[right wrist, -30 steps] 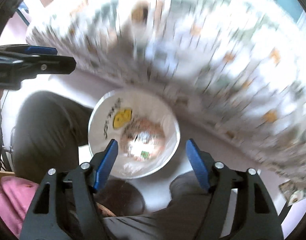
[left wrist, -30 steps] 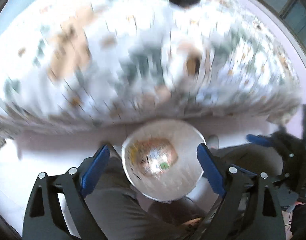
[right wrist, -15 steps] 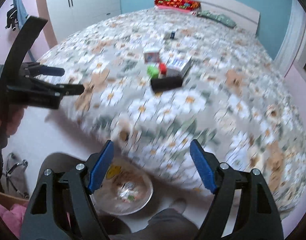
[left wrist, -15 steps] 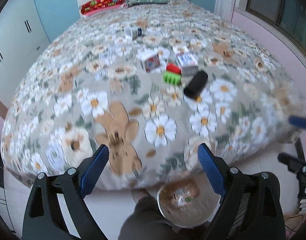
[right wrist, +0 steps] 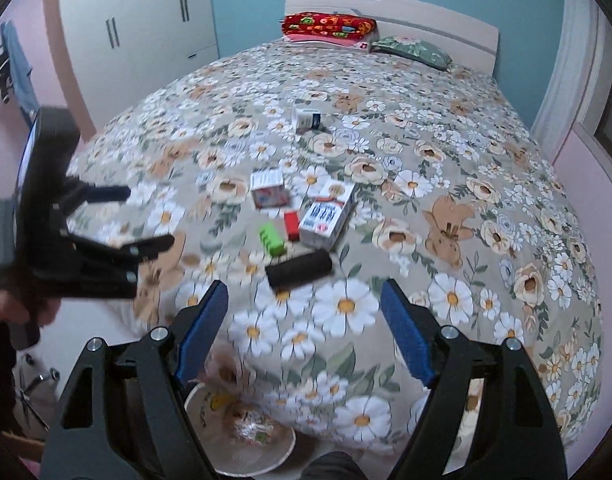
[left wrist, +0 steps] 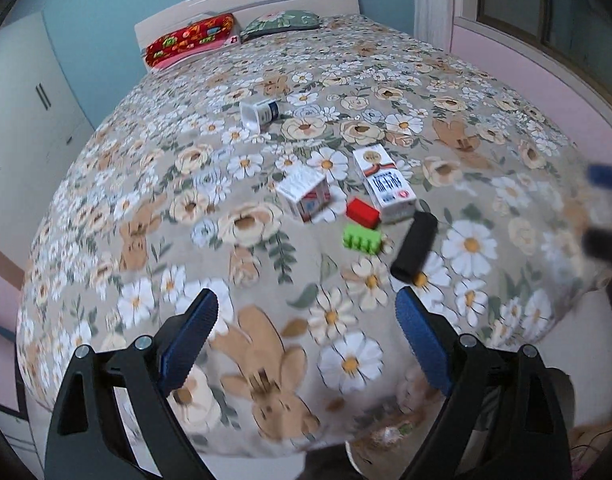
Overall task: Collect trash
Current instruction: 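Move both tools back toward the boxes on the bed, then grasp the milk carton with right tool while left tool grasps white medicine box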
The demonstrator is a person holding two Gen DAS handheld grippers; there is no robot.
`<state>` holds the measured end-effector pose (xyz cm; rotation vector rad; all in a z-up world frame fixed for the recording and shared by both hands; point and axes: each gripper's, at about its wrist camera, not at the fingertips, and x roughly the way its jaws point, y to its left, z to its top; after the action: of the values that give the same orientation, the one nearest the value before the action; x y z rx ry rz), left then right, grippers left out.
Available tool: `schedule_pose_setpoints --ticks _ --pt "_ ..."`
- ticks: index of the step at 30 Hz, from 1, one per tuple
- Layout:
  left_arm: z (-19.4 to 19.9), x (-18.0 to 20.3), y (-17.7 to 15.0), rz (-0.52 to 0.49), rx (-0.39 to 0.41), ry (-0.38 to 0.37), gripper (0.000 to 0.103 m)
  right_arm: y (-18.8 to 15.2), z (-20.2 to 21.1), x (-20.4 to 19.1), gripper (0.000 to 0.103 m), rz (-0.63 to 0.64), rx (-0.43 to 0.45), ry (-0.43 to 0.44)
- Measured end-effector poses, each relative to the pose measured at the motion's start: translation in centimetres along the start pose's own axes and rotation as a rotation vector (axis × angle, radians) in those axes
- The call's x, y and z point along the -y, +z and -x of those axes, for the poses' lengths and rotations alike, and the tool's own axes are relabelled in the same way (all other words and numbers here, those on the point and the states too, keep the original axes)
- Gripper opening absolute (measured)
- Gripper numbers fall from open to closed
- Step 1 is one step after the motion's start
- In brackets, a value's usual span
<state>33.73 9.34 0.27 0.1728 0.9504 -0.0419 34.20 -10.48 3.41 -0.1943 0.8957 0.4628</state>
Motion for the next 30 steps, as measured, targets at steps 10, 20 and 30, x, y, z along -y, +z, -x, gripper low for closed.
schedule_pose_setpoints --ticks 10,20,30 --pt "-4.0 -0.5 3.7 -0.087 0.004 -0.041 0.092 6.2 -5.5 2.1 0.078 -0.109 -0.046 0.014" --pt "-9.3 -2.4 6.2 -0.105 -0.013 -0.151 0.092 9.7 -13.8 3.5 0.078 -0.199 -0.120 -0.011" --pt "-15.0 -2.4 7.6 -0.231 -0.020 -0.194 0.092 10.1 -23.4 4.8 0.078 -0.310 -0.246 -0.033"
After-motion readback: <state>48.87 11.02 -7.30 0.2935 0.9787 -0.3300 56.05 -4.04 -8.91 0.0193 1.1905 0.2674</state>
